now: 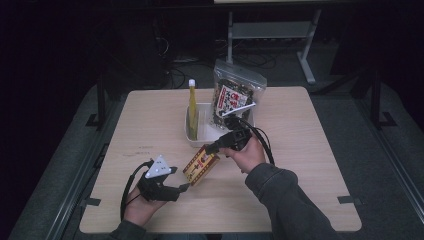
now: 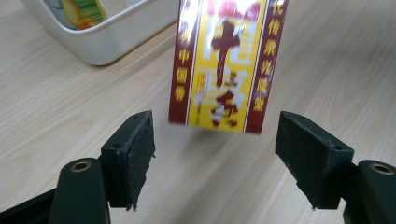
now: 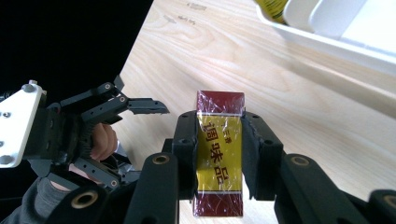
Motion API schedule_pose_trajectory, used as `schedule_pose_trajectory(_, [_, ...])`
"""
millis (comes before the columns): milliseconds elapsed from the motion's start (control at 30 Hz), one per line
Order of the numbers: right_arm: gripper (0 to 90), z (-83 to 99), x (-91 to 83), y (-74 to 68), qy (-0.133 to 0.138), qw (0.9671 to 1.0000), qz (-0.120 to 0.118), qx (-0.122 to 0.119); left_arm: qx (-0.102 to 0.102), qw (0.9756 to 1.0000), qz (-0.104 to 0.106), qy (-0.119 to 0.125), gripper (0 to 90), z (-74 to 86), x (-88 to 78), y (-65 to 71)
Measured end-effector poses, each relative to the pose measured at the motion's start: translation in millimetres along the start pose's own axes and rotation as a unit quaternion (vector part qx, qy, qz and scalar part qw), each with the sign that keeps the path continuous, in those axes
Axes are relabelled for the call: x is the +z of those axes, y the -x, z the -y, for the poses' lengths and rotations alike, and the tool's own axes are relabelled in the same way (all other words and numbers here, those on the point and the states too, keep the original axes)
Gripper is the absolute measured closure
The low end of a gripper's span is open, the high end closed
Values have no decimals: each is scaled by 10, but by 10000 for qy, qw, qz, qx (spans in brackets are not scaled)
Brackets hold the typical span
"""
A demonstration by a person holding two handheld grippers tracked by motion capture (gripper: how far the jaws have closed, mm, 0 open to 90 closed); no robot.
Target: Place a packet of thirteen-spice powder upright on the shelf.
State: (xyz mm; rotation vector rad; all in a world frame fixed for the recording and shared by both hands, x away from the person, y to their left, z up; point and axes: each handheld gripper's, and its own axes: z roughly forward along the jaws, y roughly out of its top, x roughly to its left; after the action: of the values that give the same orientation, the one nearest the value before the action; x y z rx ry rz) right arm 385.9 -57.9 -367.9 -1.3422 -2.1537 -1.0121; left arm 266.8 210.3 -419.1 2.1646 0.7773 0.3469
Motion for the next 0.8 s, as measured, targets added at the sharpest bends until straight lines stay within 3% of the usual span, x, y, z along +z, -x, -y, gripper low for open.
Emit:
schedule_pose_trajectory(433, [683, -152, -321, -57, 337, 9989, 319, 62, -208, 9996, -140, 92, 260, 48, -74, -121])
schedule_pose_trajectory(800, [683, -358, -512, -172, 592, 9960, 673, 58, -349, 9991, -202, 161, 260, 86, -114, -209])
